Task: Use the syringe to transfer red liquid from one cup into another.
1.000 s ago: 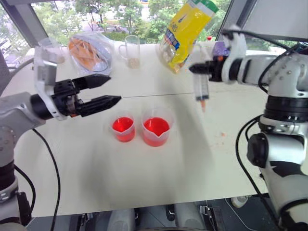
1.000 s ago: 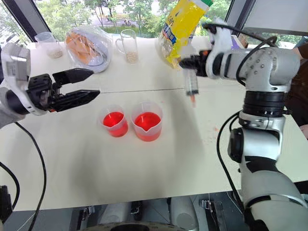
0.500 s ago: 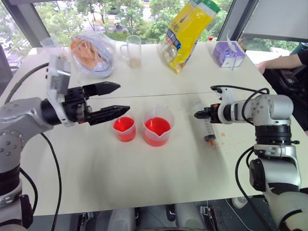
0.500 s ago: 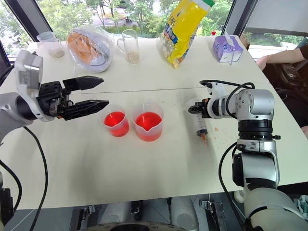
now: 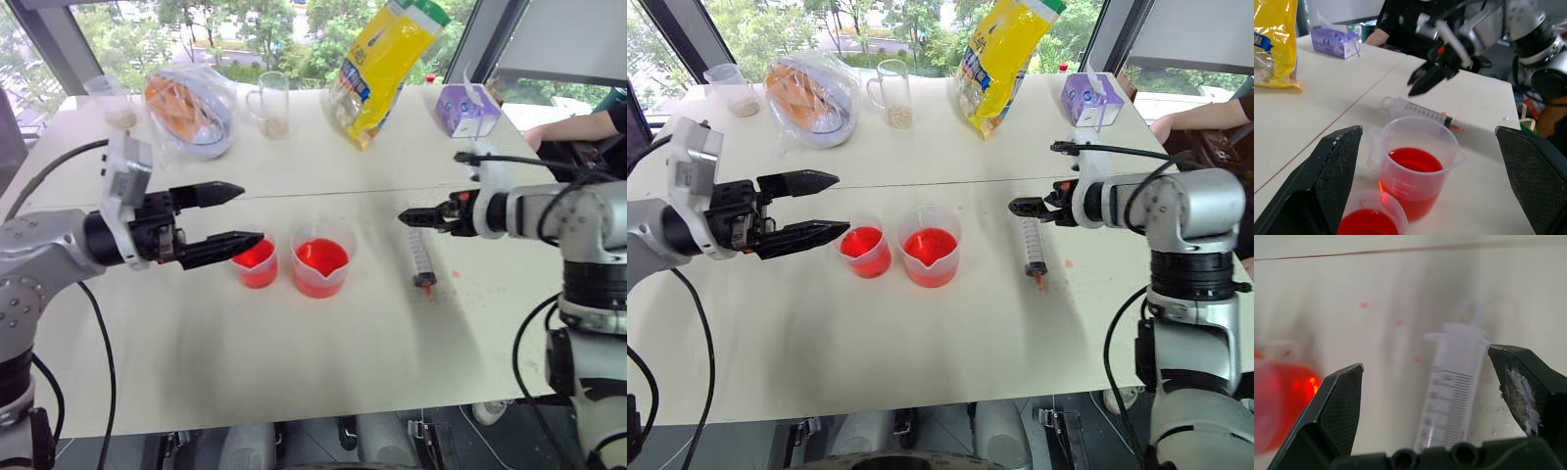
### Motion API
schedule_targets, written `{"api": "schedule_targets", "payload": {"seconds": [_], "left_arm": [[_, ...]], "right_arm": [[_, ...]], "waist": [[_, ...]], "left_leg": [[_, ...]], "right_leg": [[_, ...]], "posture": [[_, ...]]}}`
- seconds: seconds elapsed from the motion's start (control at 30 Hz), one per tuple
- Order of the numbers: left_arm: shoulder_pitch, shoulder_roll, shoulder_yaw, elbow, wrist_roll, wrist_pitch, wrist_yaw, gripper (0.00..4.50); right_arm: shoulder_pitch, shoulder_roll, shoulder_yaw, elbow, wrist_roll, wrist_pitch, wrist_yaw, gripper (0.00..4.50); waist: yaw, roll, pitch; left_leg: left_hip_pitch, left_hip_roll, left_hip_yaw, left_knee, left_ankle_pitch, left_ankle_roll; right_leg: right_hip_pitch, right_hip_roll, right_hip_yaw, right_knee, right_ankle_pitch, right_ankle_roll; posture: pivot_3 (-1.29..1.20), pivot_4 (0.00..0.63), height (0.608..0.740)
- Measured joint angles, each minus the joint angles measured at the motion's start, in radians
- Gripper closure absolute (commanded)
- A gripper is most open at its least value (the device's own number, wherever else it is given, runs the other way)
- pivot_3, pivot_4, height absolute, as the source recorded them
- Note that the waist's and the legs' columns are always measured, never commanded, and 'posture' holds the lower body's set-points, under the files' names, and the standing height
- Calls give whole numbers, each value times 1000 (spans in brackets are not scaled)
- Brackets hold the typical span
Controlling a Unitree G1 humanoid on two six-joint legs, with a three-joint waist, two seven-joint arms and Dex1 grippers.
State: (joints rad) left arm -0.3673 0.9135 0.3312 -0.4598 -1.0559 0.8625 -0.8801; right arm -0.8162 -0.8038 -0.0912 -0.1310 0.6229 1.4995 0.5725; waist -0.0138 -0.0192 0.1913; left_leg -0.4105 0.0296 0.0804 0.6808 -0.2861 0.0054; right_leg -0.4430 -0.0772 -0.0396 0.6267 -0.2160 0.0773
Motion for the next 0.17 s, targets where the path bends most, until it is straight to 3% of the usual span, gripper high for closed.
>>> {"api": "schedule_targets", "payload": {"seconds": [0.17], "left_arm": [[-1,19,2,0,-1,0,-7,0]], "right_arm": [[55,-168,-12,-167,109,-33,176,100]], "waist": [[2,0,0]], "left_leg": [[0,0,0,0,0,0]], "right_leg": [[1,0,0,-4,-1,-2]], "posture": [[0,150,740]]}}
